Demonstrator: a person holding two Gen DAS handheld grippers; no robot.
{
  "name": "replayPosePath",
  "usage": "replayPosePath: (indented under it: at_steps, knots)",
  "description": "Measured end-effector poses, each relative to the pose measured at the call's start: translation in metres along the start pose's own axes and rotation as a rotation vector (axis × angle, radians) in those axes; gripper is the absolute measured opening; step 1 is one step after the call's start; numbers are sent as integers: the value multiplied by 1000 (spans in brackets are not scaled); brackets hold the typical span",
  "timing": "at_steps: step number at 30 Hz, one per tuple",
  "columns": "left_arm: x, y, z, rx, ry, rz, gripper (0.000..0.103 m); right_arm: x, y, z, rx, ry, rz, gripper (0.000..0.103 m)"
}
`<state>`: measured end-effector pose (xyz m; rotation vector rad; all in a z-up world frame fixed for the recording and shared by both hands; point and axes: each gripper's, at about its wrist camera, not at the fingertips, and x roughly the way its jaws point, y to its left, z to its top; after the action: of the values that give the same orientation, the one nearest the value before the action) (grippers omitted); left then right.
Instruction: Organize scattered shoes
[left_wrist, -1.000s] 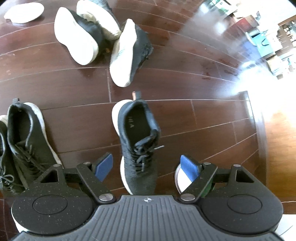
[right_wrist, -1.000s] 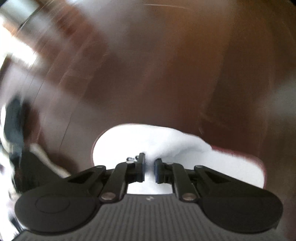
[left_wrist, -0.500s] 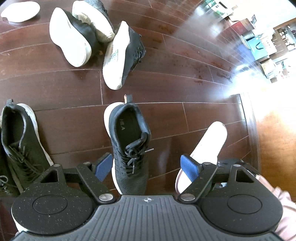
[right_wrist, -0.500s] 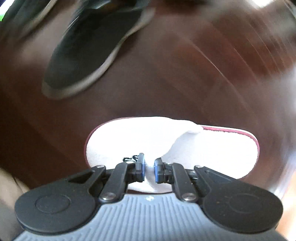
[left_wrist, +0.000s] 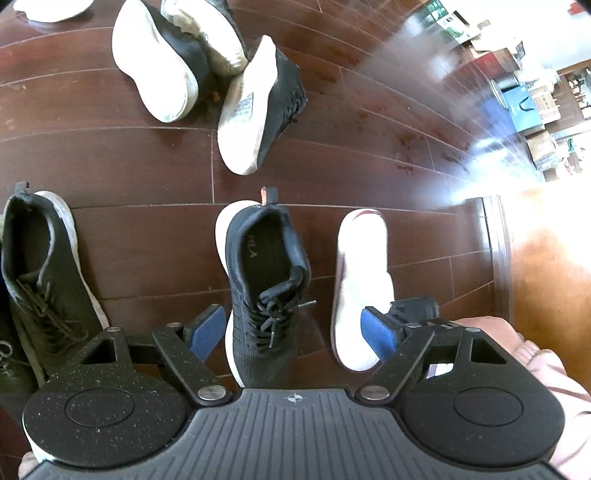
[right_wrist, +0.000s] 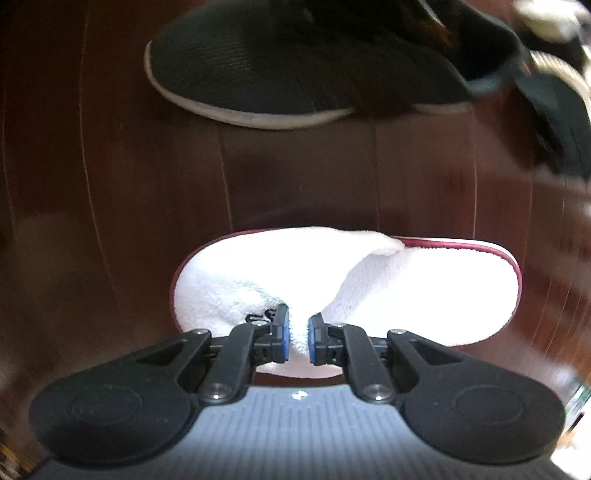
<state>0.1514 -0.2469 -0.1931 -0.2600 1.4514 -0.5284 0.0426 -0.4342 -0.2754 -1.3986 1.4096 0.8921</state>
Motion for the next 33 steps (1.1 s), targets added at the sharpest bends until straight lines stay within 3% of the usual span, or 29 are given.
replayPosePath:
  at_steps: [16,19,20,27,30,33]
  knots:
    - [-3,2,4,-9,-13,2,85,8,-5,41,94,1,7,12]
    - [-3,2,5,-7,-11,3,85,10,0,48,78,4,-29,18]
    - [-3,2,5,-6,-12,6,85,11,1,50,76,8,-47,26]
    - [0,2,4,-3,-13,22,85,1,5,65,170,-11,-99,38]
    - [0,4,5,-2,-24,36,85,-3,26,13,296,-45,-114,46]
    - [-1,6,7,3,-37,49,85,-16,33,-4,478,-110,-114,50]
